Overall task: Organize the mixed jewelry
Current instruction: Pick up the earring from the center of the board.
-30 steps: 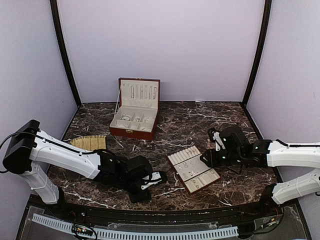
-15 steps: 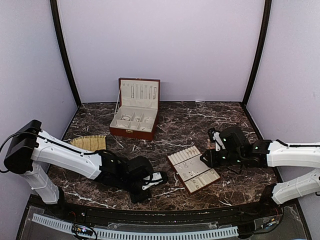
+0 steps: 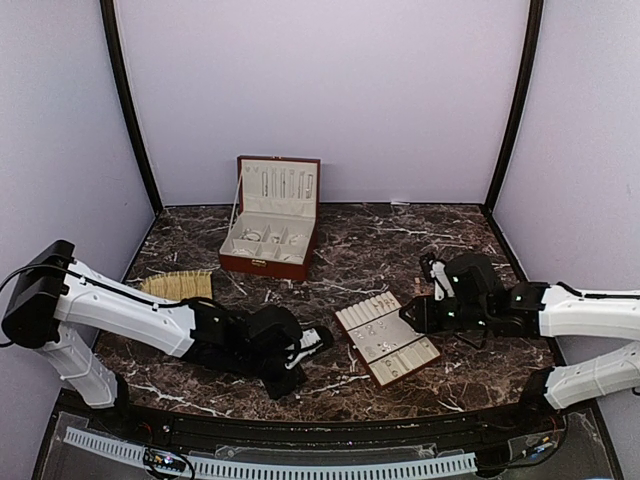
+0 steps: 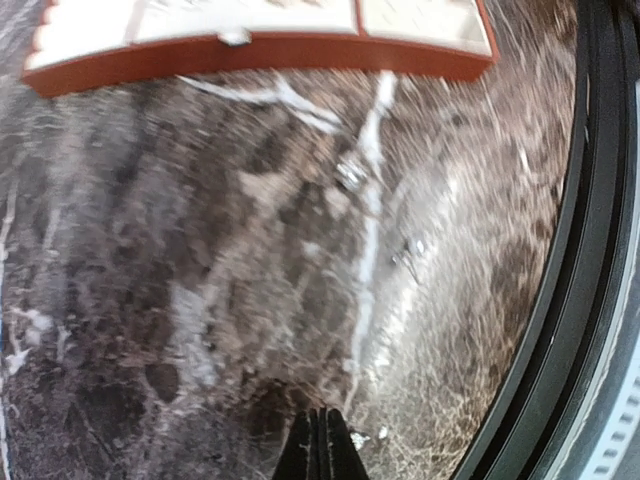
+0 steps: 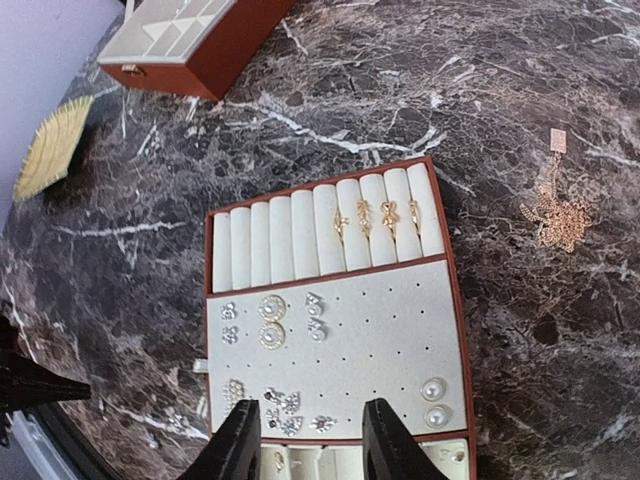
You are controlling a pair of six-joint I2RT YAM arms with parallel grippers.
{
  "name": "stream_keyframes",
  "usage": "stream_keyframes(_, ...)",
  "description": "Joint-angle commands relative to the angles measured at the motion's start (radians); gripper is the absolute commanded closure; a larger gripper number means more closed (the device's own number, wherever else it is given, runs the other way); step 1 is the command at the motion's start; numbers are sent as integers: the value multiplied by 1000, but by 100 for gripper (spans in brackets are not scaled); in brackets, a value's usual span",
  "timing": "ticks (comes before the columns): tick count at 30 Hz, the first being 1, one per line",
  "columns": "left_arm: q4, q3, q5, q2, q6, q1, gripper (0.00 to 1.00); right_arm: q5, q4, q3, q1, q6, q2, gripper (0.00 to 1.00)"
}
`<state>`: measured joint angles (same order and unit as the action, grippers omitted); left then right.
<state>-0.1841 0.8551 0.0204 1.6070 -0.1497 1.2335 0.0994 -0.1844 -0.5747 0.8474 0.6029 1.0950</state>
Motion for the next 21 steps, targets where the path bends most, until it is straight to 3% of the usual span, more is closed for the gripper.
stream_keyframes(1,178,-48,34,-93,-181,-70,100,-33,121,34,-9,36,-46,58)
stream_keyframes(3,323,-72,1,-110,-252,-109,100,-50,171,48,-10,49,-66,50)
stream_keyframes(6,436,-70,-10,-122,-329,-145,100,-82,252,72,-9,66,-101,35)
stream_keyframes(9,529,-61,-57,-128,-404,-172,100,-152,345,96,-8,89,-132,25)
stream_keyframes(15,739,-80,-183,-119,-571,-201,100,-310,572,139,0,144,-149,18)
stream_keyframes(21,863,-101,-305,-125,-672,-213,100,-374,707,154,33,164,-133,19)
